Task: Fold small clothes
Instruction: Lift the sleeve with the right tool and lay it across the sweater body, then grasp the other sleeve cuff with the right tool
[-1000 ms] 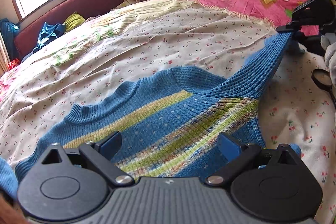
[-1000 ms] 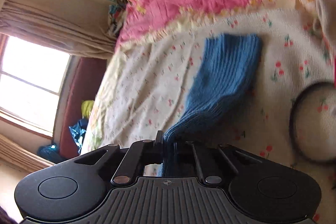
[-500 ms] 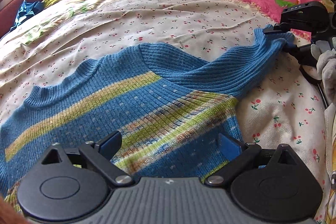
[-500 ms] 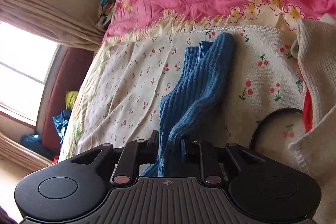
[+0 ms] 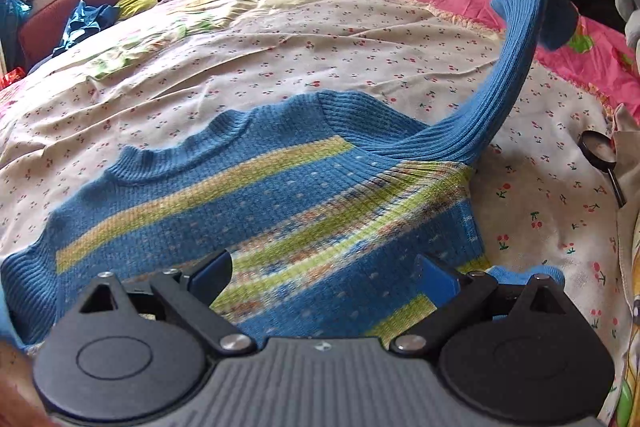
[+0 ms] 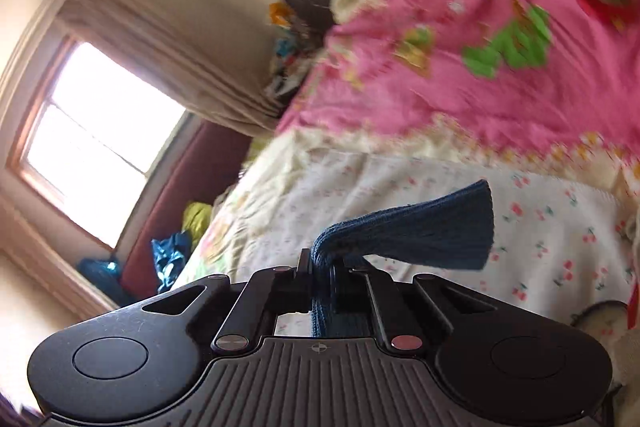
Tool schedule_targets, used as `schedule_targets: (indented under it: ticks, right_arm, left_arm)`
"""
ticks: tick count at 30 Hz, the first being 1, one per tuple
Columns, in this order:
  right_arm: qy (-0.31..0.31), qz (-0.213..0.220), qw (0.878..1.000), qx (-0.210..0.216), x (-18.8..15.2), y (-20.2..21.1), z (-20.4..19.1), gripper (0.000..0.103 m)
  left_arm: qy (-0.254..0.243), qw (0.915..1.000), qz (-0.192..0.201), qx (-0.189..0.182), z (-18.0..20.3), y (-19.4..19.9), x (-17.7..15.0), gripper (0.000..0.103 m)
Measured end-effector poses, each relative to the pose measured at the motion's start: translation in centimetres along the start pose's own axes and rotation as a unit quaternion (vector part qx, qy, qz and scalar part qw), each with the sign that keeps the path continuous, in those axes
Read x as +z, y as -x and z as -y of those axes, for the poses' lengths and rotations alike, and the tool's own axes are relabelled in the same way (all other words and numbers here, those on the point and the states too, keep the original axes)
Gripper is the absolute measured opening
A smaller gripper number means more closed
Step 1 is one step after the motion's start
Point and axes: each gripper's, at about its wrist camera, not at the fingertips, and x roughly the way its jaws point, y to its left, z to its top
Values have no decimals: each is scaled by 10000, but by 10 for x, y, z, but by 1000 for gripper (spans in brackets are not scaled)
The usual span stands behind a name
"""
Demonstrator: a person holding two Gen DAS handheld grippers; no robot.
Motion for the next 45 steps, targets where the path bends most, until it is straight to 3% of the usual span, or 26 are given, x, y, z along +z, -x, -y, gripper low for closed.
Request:
schedule_targets:
  ticks: [4,7,9,12,15,17,21,26,28,32,35,38,40,43,45]
  right_arm:
    - [996,-250,9931,566,-31,-7,-83,8]
    - [2141,-822,9679,1028,-91,-25,-150,8]
    - [2969,-1438,9357,1248,-148,-39,-184,9]
    - [4066,-2496,8691,1305,-246,-55,-200,11]
    - [4837,-2970,8160,1091,-309,-56,-191,15]
    - [5009,-3061,8035,985,-325,-48,-181,15]
    - [4927,-3126,8061,980,-314,-33,-174,17]
    - [4996,-3131,8014,1011,-301,-25,-170,27]
    - [4929,-3114,8064,992,-295,-22,-167,29]
    - [4662,-2959,8278,995,-271,-11,-158,36]
    - [4493,-2645,8498,771,-247,-5,-148,40]
    - [4356,-2287,8701,276,-220,-9,-131,42]
    - [4193,-2139,8817,-329,-202,-21,-114,44]
    - [3839,-2289,8884,-1052,-187,-46,-81,47]
    - [3471,-2403,9009,-1006,-181,-52,-69,47]
  left_arm:
    - [275,9994,116,177,-38,25,-22,103]
    - [423,9978,189,482,-67,42,-47,103]
    - [474,9963,210,690,-83,51,-64,103]
    - [642,9947,212,773,-104,58,-85,103]
    - [817,9941,266,667,-115,58,-96,103]
    - [849,9939,318,628,-117,57,-96,103]
    - [840,9931,492,657,-119,61,-94,103]
    - [972,9889,756,829,-130,73,-89,103]
    - [986,9868,896,922,-134,75,-81,103]
    - [922,9850,1062,997,-137,63,-57,103]
    - [773,9870,908,1079,-131,37,-44,103]
    - [622,9889,432,1277,-128,2,-47,103]
    - [569,9887,53,1388,-129,-18,-57,103]
    - [797,9890,153,1239,-136,-19,-66,103]
    - [927,9880,172,1221,-141,-16,-63,103]
